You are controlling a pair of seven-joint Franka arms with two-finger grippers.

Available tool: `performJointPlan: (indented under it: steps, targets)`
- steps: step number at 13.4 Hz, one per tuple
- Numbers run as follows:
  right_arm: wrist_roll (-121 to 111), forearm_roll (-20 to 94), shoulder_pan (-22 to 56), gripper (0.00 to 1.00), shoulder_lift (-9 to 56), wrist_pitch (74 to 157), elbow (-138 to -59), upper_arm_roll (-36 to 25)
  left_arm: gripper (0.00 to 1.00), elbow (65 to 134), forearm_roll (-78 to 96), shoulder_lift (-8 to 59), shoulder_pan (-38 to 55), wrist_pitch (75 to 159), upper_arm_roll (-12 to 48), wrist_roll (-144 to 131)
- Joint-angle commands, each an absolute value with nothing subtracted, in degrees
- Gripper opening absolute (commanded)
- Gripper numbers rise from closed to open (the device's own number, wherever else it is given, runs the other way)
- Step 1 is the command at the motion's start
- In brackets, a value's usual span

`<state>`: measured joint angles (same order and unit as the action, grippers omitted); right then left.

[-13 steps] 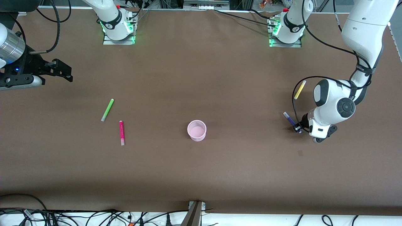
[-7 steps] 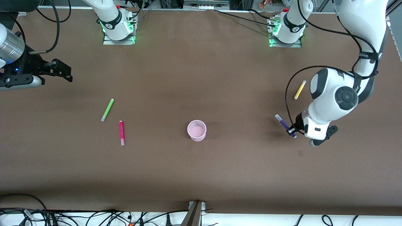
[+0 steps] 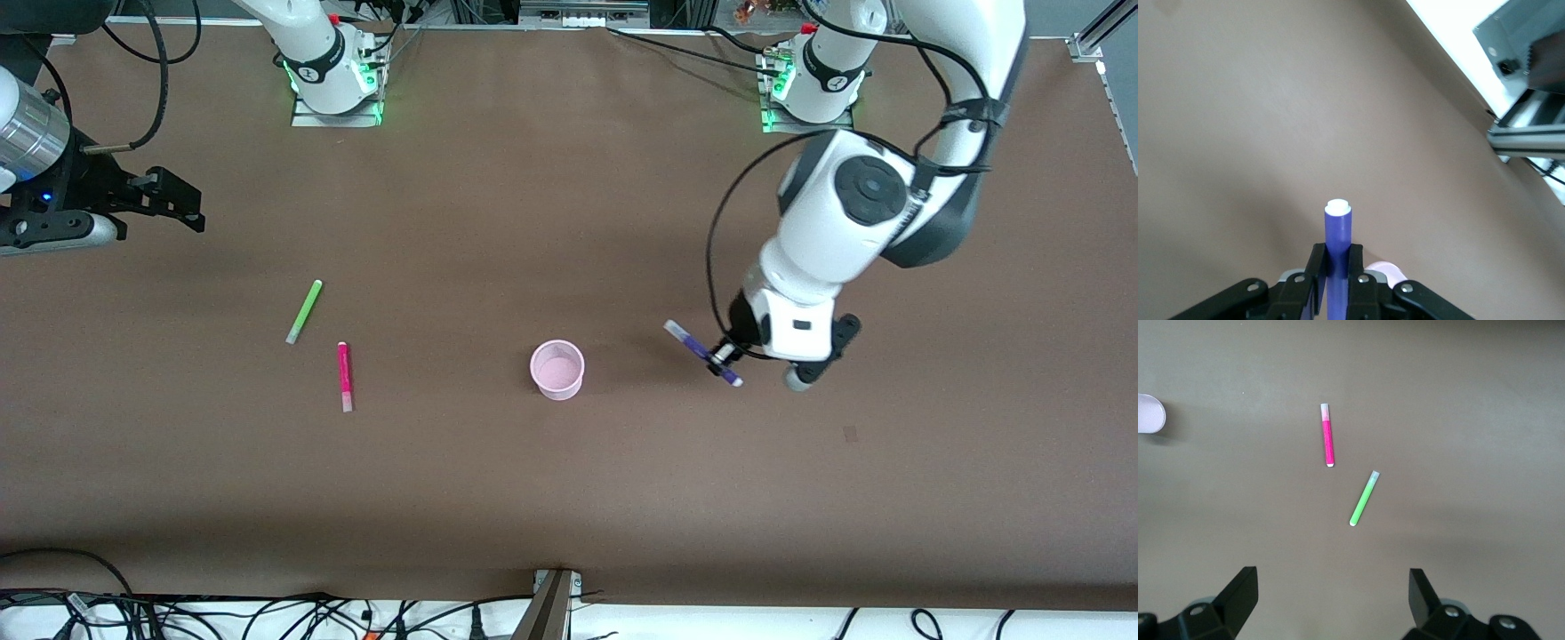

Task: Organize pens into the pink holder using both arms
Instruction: 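Carry the blue marker into the pink holder while the right gripper reaches out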

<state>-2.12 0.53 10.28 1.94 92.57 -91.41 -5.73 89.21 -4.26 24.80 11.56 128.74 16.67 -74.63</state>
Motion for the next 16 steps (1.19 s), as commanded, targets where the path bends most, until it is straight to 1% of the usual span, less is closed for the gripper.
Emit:
performJointPlan:
  steps: [1,4,7,8,10,12,14,16]
  targets:
    - [-2.1,0.5,10.3,1.00,1.9,91.9,-90.9,-5.8,0.00,82.3,-12.4,30.4,16.8,128.1,15.8,-87.0]
    - [-2.1,0.4,10.2,1.00,1.9,92.2,-90.9,-5.9,0.00,77.4,-25.6,35.4,22.3,128.1,15.8,-102.4]
    - [-2.3,-0.1,9.7,1.00,2.5,92.6,-90.8,-5.9,0.00,74.5,-33.8,39.0,27.2,128.0,14.8,-112.3]
    - [-2.3,-0.1,9.8,1.00,2.9,92.5,-90.8,-5.8,0.00,74.1,-36.6,39.7,29.9,128.0,13.1,-115.4]
    - [-2.3,-0.1,10.0,1.00,6.6,92.6,-90.8,-5.8,0.00,73.9,-40.1,41.3,35.9,128.0,7.2,-119.8]
    - [-2.5,0.4,9.6,1.00,7.9,92.7,-90.8,-5.8,0.00,73.3,-40.4,42.4,41.0,128.1,1.4,-120.5]
    - [-2.7,0.1,10.0,1.00,10.3,91.7,-91.0,-5.8,0.00,72.4,-40.5,43.8,44.4,128.0,-2.2,-120.6]
    - [-3.1,0.3,9.4,1.00,12.1,93.2,-91.4,-5.8,0.00,72.3,-40.5,44.8,46.9,128.1,-4.9,-120.6]
